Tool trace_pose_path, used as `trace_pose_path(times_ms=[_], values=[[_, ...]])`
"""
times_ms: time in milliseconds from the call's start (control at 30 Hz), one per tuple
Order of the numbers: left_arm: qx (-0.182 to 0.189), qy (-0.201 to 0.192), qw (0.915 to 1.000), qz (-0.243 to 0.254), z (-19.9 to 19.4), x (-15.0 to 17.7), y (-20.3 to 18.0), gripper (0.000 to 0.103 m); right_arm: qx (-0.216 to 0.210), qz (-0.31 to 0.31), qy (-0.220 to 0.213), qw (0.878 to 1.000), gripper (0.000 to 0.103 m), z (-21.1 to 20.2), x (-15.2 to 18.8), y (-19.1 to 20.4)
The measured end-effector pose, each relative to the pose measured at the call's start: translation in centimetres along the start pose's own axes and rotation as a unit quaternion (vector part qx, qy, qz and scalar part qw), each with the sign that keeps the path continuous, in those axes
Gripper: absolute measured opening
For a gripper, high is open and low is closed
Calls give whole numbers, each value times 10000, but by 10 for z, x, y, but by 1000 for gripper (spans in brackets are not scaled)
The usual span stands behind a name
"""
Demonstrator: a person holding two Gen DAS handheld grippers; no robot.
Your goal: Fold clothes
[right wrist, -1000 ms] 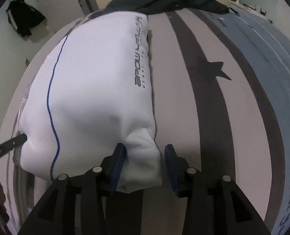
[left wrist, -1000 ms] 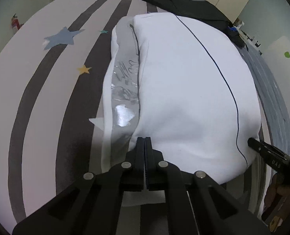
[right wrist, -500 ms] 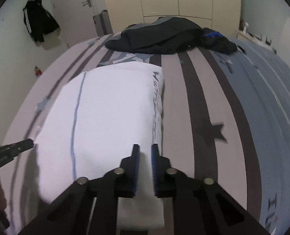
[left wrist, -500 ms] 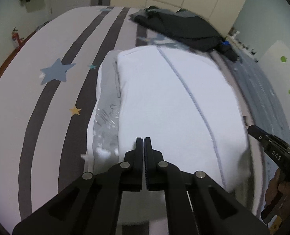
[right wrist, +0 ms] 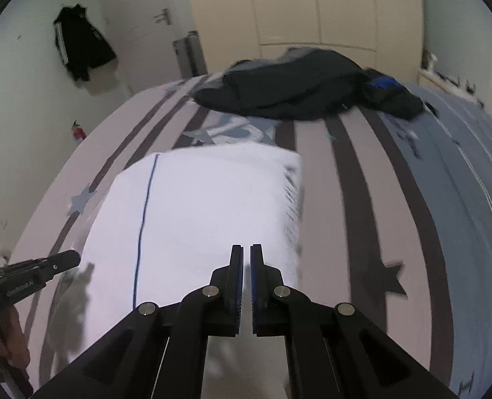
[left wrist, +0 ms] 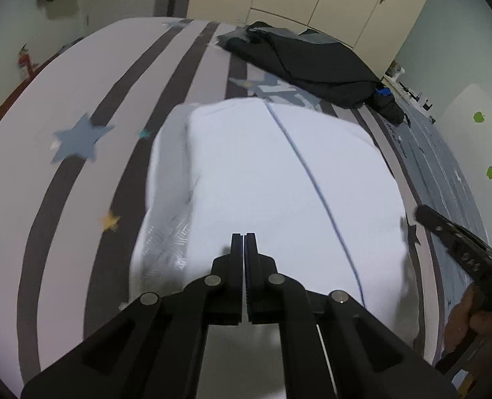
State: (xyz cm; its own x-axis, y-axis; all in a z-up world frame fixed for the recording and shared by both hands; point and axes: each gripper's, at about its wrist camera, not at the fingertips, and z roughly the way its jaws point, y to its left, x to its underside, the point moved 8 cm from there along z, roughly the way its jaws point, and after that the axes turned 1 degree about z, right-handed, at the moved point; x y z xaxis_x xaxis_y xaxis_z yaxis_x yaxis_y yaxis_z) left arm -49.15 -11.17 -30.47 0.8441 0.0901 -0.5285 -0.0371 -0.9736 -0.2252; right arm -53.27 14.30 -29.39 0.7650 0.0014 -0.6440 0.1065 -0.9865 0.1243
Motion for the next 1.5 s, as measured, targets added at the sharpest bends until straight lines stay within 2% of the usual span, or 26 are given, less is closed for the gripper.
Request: trace_pose_path(times_ms=[33, 67, 100, 167, 267, 400, 500, 600, 667, 767, 867, 933, 967, 1000, 1033, 1067, 1100, 1200, 1233, 1267, 1300, 1333, 1367, 1400, 1433, 1500], values=[[-105, 21, 9999, -21, 8, -2, 4, 2, 60, -35, 78, 9999, 4, 11, 1, 3], [-379, 180, 9991, -36, 23, 1, 19, 2, 125, -43, 171, 9998, 0, 24, 5, 2], [-442, 306, 9985, -105, 34, 6, 30, 2, 162, -45, 236, 9996, 0, 37, 10, -2], [-363, 287, 9987, -206, 42, 12, 41, 2, 143, -132, 226, 9996, 0, 49, 19, -3], [-407, 218, 9987, -203, 32, 5, 39, 2, 149, -163, 186, 9996, 0, 36, 12, -2], [-12, -201, 9996, -207, 16, -25, 23, 2, 183, 47, -237, 9995, 1, 20, -22, -8], [113, -327, 9993, -151, 24, -46, 15, 2, 211, 46, -222, 9995, 1, 41, -44, -10], [-209, -18, 9997, -108, 59, -52, 28, 2, 261, 32, 50, 9996, 1, 76, -45, -15], [-162, 220, 9995, -174, 84, -42, 36, 2, 270, 133, 64, 9995, 0, 91, -39, -22], [-332, 154, 9993, 8, 77, -47, 28, 2, 439, -99, 92, 9989, 0, 84, -45, -13], [-74, -145, 9999, -19, 60, -65, 18, 2, 325, -91, -43, 9994, 0, 72, -61, -13], [57, -298, 9995, -2, 60, -85, 13, 2, 317, -84, -157, 9993, 0, 72, -73, -14], [10, -276, 9996, 13, 65, -90, 14, 2, 325, -82, -206, 9992, 0, 73, -78, -14], [-163, -88, 9998, 78, 80, -90, 19, 2, 354, -74, -170, 9992, 0, 80, -82, -15], [-353, 126, 9992, 151, 95, -88, 25, 2, 387, -60, 57, 9992, 0, 95, -80, -17], [-383, 339, 9985, 213, 112, -81, 33, 2, 380, -63, 341, 9987, 0, 112, -74, -19], [-282, 293, 9990, 192, 116, -79, 36, 2, 362, -110, 463, 9982, 0, 123, -68, -21], [39, 205, 9998, -36, 98, -84, 37, 3, 425, -349, 272, 9981, 2, 115, -71, -17], [203, 179, 9995, -132, 89, -84, 37, 10, 430, -385, 214, 9981, 3, 110, -72, -16], [365, 103, 9990, -222, 75, -83, 39, 19, 394, -372, 170, 9984, 10, 102, -73, -15], [348, 41, 9991, -237, 64, -78, 44, 26, 327, -317, 124, 9989, 22, 92, -72, -16], [300, -18, 9993, -240, 52, -74, 48, 51, 269, -271, 61, 9993, 32, 81, -69, -17], [266, -80, 9992, -274, 41, -66, 54, 75, 212, -225, -3, 9995, 53, 70, -67, -19], [292, -153, 9988, -357, 29, -59, 61, 81, 126, -148, -70, 9998, 67, 59, -63, -20], [351, -224, 9980, -481, 18, -50, 68, 87, 15, -45, -125, 9999, 70, 46, -58, -21], [426, -102, 9964, -720, 8, -30, 79, 89, -92, 73, -128, 9998, 73, 25, -44, -24]])
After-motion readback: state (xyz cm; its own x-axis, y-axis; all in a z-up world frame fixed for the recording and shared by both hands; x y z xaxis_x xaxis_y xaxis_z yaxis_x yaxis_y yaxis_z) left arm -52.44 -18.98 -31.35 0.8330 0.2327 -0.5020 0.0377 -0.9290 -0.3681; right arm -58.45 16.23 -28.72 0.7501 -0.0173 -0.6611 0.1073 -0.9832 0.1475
